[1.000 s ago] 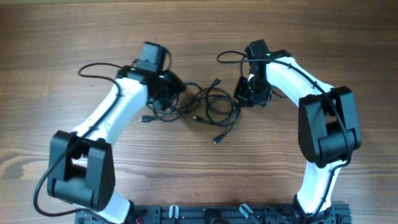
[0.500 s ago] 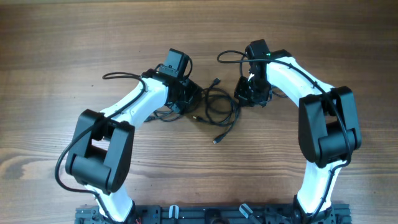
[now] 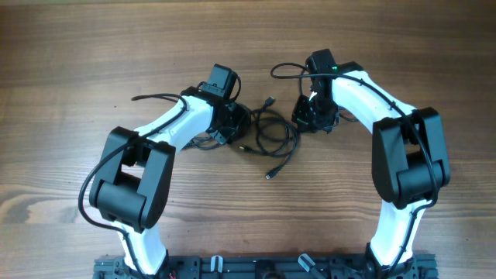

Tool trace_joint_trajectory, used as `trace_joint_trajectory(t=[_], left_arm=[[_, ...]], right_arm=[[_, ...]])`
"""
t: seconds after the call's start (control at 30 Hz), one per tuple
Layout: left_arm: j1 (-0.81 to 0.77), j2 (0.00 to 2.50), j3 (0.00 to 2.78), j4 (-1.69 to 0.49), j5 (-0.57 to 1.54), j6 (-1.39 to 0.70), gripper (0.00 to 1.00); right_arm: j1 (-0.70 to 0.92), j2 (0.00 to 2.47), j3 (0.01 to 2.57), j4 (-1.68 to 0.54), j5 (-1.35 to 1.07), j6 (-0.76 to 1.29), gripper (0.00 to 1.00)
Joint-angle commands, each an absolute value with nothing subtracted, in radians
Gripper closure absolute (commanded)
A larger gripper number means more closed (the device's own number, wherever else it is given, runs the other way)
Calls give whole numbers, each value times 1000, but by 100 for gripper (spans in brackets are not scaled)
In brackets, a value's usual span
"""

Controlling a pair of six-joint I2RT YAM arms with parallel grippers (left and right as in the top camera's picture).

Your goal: Untangle cables

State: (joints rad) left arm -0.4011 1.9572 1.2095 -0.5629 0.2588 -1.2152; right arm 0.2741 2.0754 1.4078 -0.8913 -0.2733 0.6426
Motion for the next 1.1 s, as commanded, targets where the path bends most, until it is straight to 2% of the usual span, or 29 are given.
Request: trace_joint_trajectory(t=[0.0, 0.07, 0.13, 0.3, 0.5, 1.07], left_arm=[[-402, 1992, 1209, -573, 199, -1212, 69], [-402, 1992, 1209, -590, 138, -1213, 89], [-402, 1992, 1209, -598, 74, -1213, 96], [-375, 1992, 1209, -602, -25, -1206, 96], [-284, 1992, 1209, -612, -89, -1076, 96], [134, 1992, 1209, -731, -115, -1077, 95]], right_arm=[[274, 2044, 1399, -887, -289, 654, 96], [274, 2044, 1399, -887, -289, 654, 96], [274, 2044, 1399, -887, -289, 654, 96], [274, 2044, 1399, -887, -263, 654, 96], [274, 2044, 1399, -890, -251, 654, 96], [274, 2044, 1399, -892, -199, 654, 96]])
